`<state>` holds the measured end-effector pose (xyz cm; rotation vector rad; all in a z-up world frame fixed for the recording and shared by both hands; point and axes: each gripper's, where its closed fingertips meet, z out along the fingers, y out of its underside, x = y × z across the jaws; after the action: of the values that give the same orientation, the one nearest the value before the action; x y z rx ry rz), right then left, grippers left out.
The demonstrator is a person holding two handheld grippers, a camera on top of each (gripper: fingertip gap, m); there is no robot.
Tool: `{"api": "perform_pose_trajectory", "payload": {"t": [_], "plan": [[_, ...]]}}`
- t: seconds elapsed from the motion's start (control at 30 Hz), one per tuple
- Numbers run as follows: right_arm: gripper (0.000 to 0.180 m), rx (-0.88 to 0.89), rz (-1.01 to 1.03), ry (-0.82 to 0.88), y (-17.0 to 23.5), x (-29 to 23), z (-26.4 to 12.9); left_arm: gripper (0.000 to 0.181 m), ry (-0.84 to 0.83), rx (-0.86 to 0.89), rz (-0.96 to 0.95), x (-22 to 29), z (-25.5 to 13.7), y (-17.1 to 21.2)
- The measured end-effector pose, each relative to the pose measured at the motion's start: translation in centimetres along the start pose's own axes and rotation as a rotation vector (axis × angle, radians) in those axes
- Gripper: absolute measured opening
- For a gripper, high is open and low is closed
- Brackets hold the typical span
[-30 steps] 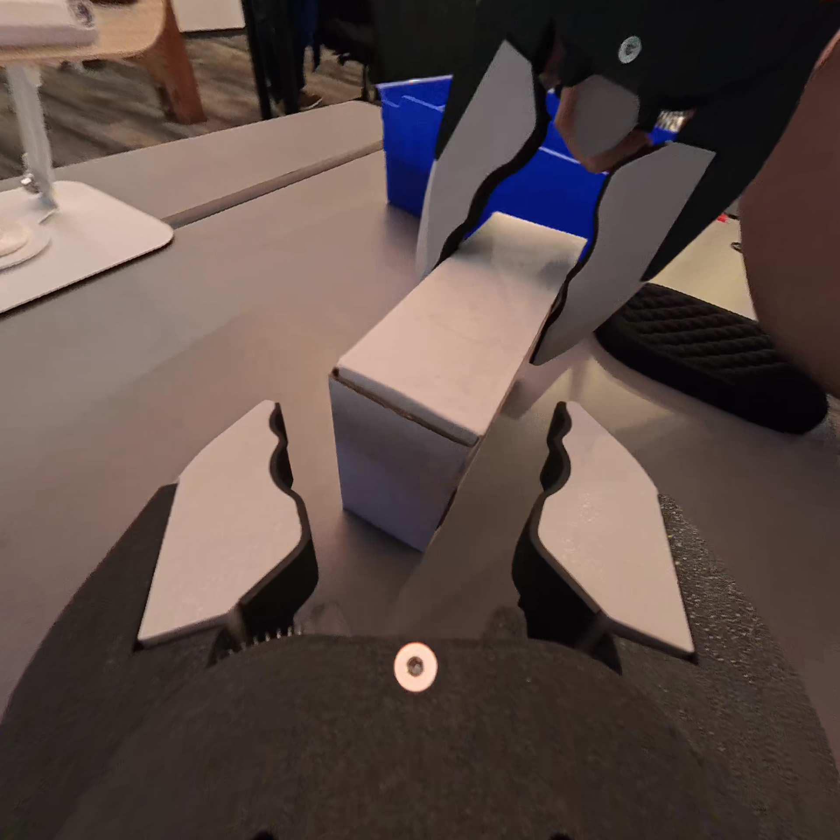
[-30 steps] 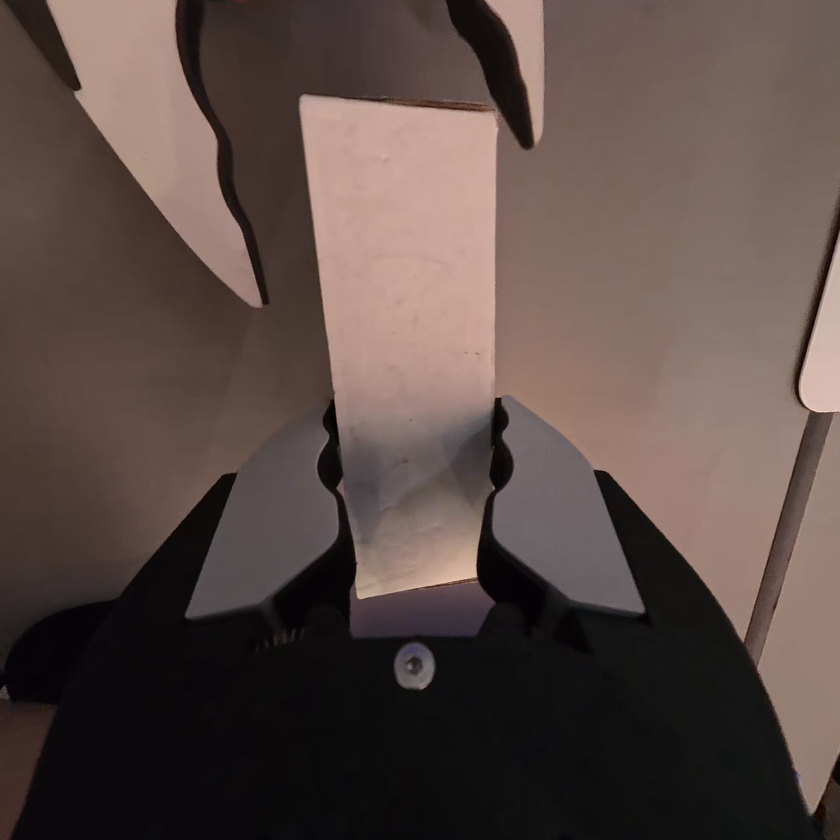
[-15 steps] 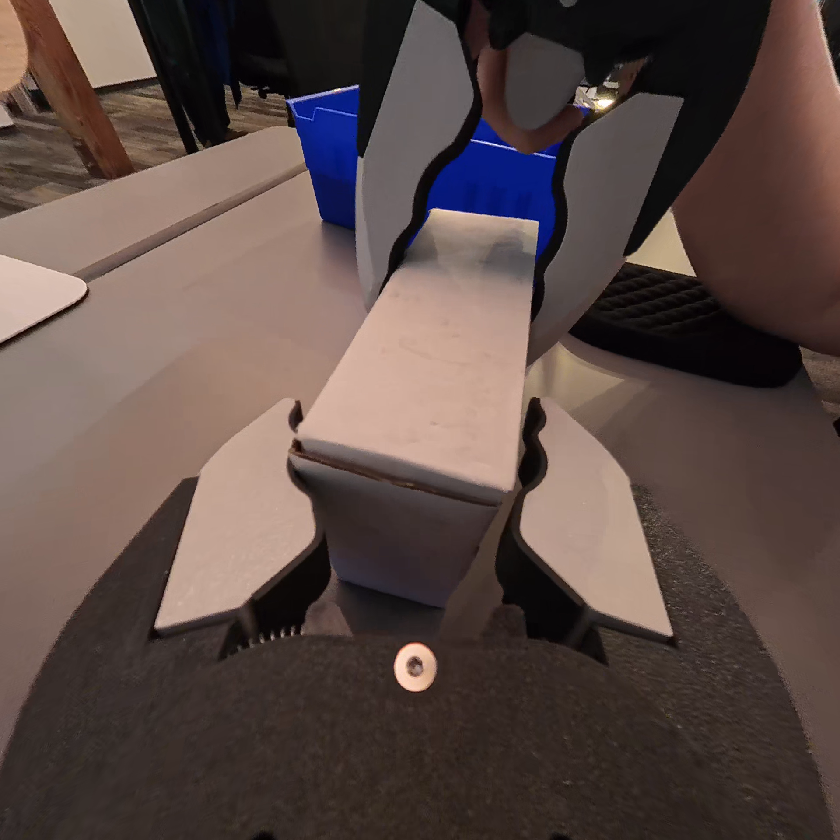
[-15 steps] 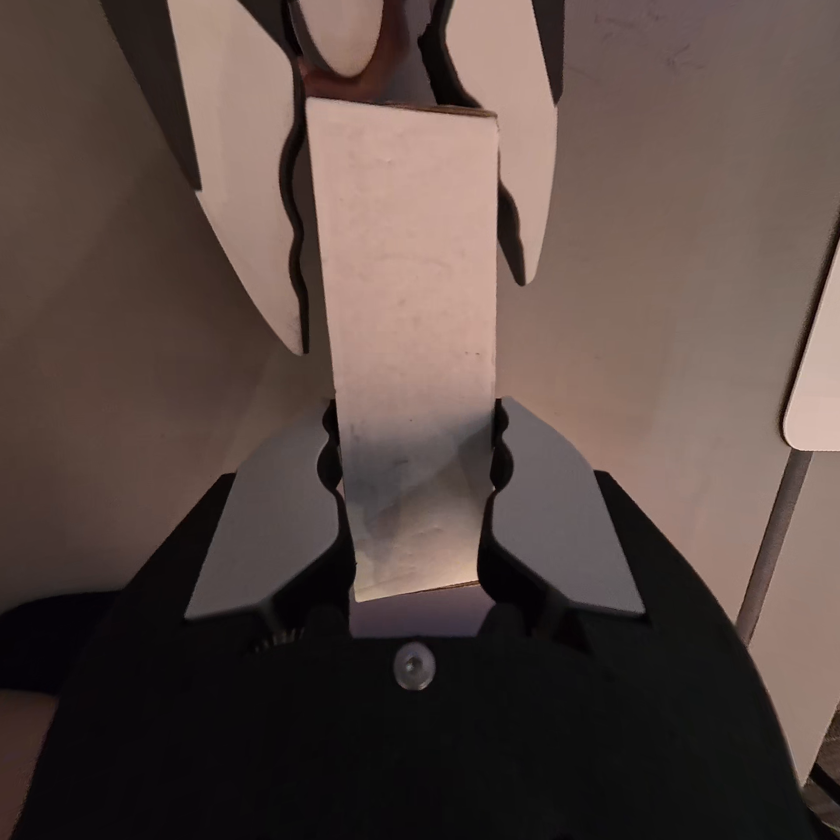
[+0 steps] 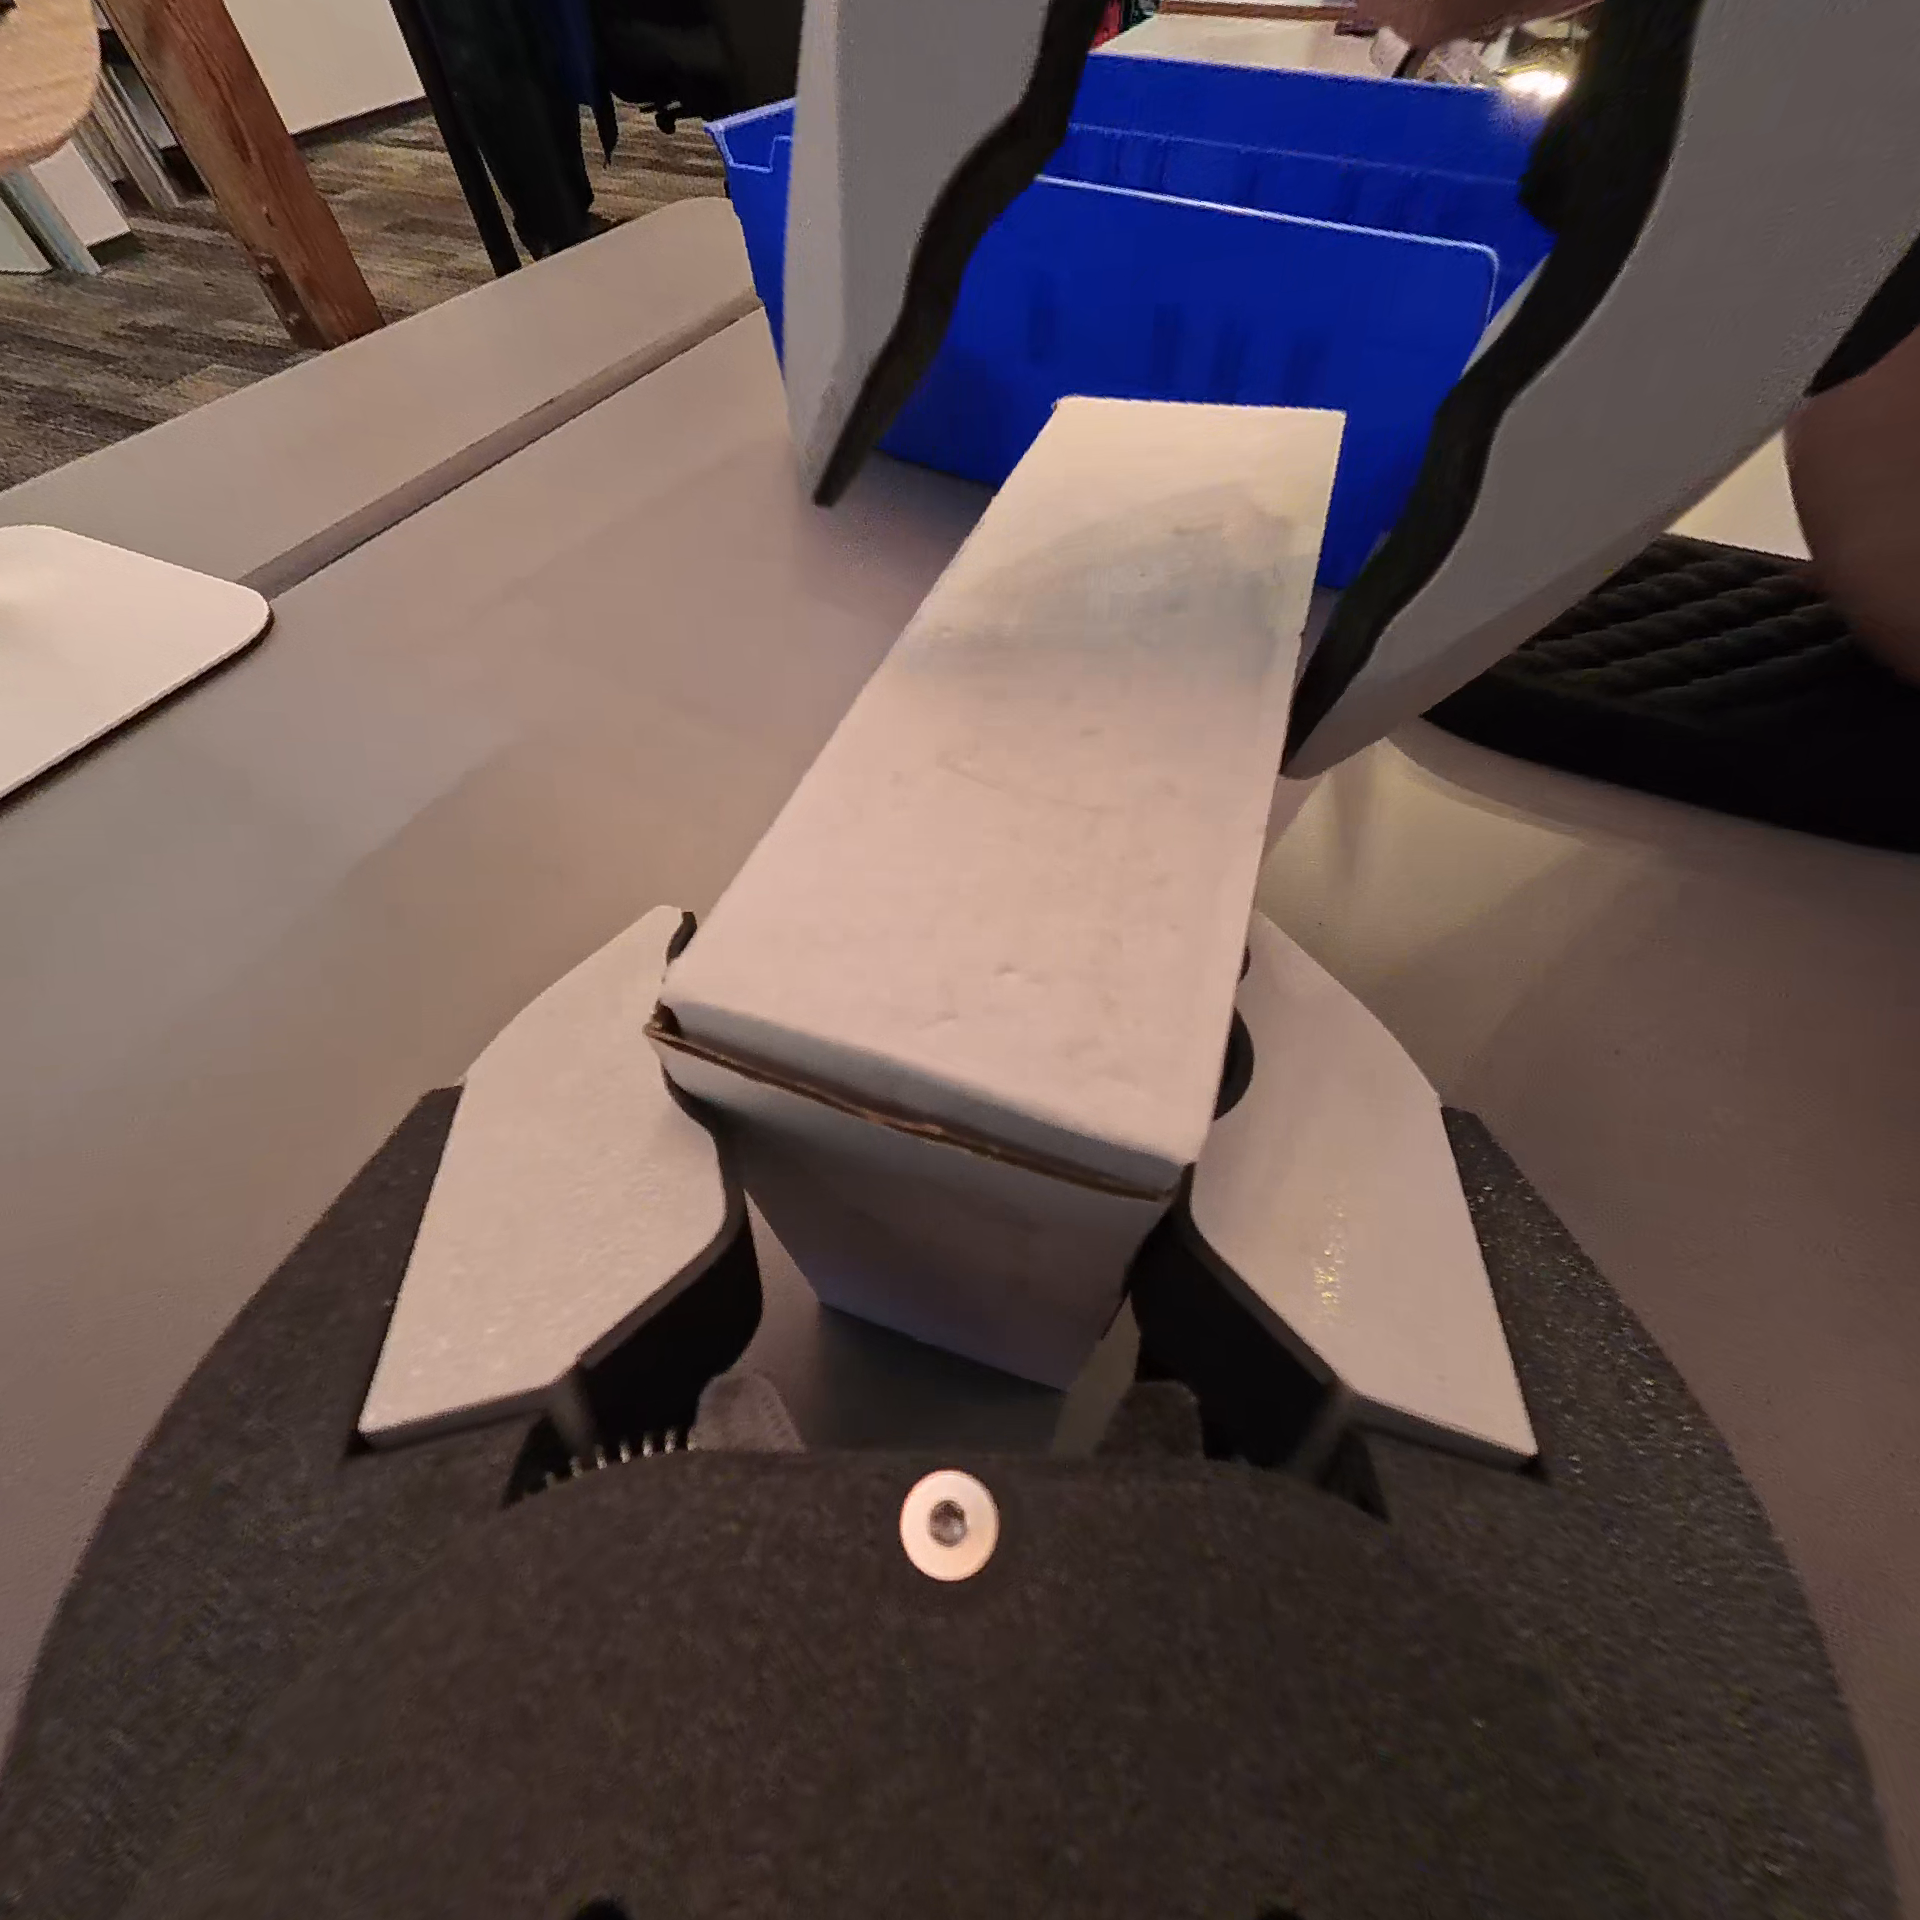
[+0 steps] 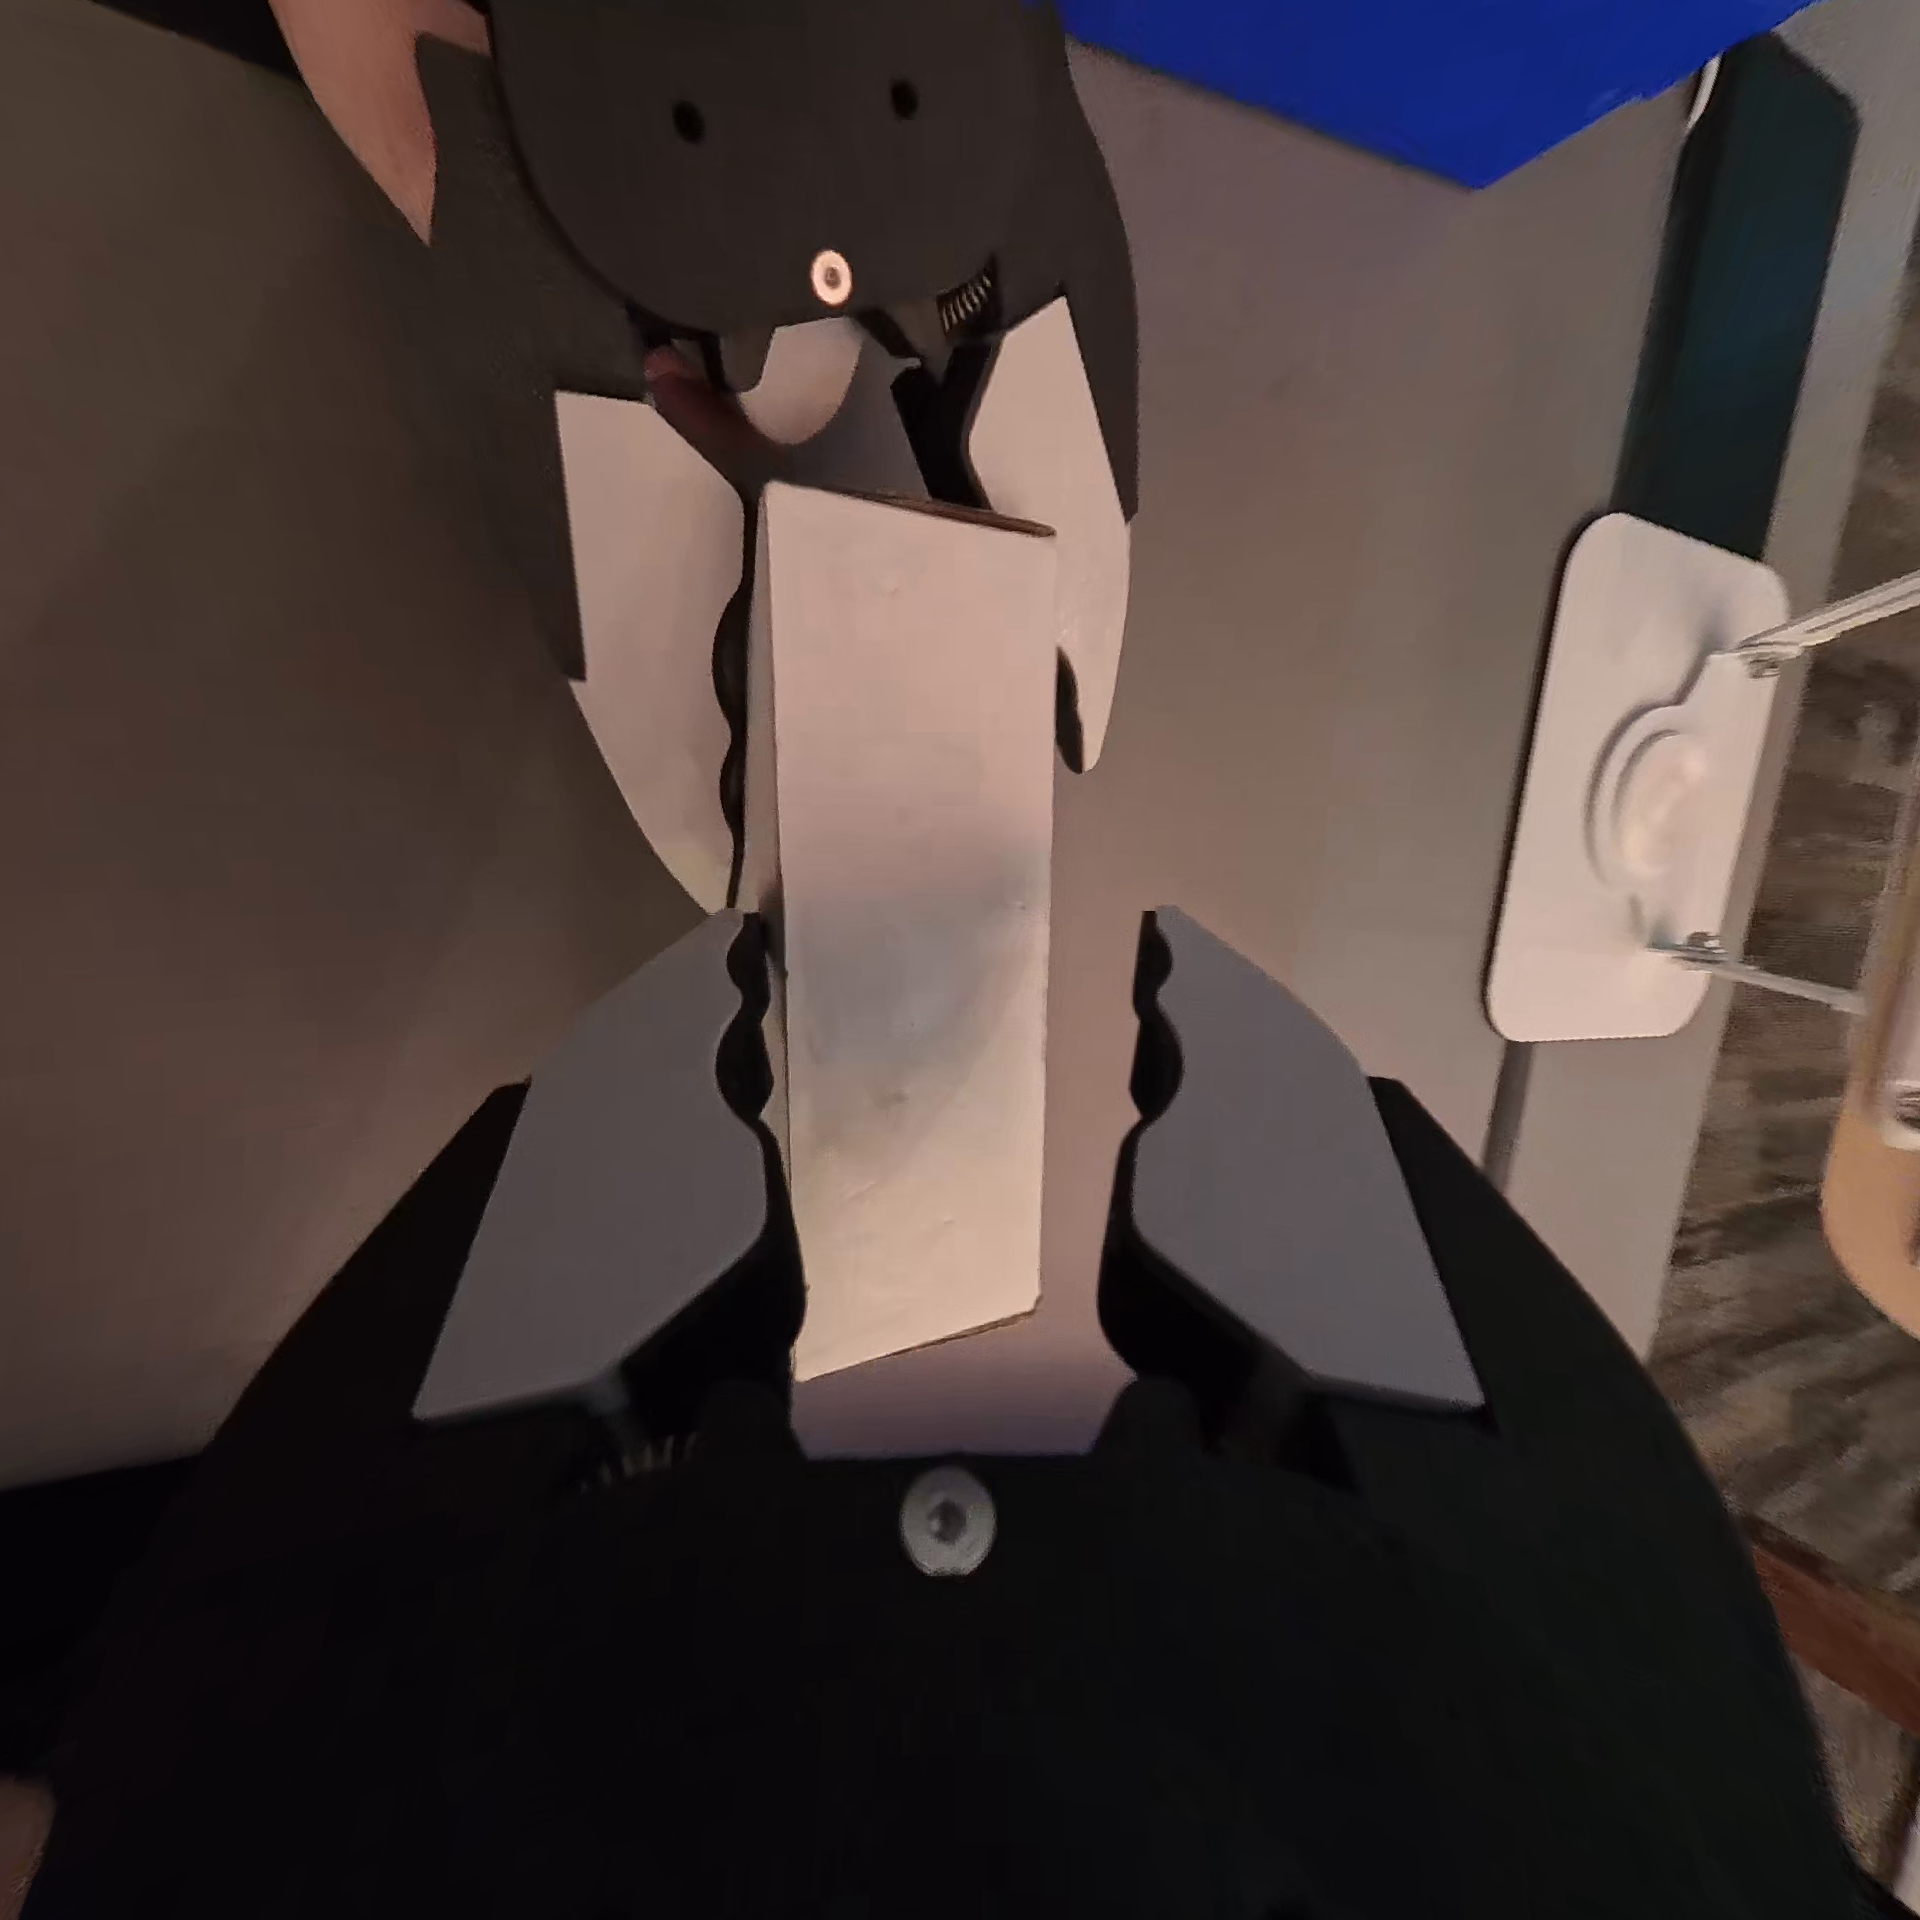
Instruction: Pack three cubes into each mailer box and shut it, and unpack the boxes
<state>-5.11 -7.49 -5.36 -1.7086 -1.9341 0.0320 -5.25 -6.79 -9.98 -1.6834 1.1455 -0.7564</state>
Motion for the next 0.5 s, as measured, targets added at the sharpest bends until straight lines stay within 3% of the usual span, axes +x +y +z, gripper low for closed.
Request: {"api": "perform_pose_trajectory", "payload": {"t": [0.5], "plan": [[0.055,-0.004,-0.056,0.120,-1.6,0.3,-1.2,0.091,-0.001,-0.017,-0.015,0.0,-0.1,0.1]]}}
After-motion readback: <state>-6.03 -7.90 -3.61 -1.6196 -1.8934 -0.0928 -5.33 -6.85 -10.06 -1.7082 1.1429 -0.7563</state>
